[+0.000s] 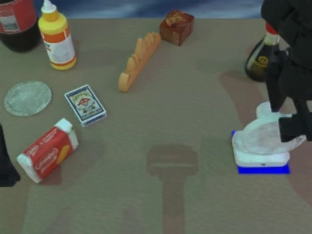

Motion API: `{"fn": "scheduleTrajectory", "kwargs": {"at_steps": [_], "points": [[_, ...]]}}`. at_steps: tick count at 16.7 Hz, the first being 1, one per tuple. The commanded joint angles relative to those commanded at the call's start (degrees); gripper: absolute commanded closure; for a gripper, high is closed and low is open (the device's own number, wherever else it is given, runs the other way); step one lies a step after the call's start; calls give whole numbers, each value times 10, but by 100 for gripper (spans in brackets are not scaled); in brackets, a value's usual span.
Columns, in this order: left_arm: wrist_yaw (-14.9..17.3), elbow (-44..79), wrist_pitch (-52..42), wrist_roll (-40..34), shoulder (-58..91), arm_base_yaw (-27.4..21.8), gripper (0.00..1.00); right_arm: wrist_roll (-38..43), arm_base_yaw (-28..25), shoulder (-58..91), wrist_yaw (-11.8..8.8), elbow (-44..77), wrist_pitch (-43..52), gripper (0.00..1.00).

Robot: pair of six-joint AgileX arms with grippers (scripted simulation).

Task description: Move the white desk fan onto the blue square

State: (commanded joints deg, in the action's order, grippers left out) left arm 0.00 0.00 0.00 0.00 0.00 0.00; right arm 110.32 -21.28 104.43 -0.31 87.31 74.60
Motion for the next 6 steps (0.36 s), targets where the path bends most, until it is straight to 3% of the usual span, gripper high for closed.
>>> {"fn": "scheduleTrajectory", "kwargs": {"at_steps": [6], "points": [[0,0,0,0,0,0,0,0,0,0,0,0,0,0]]}}
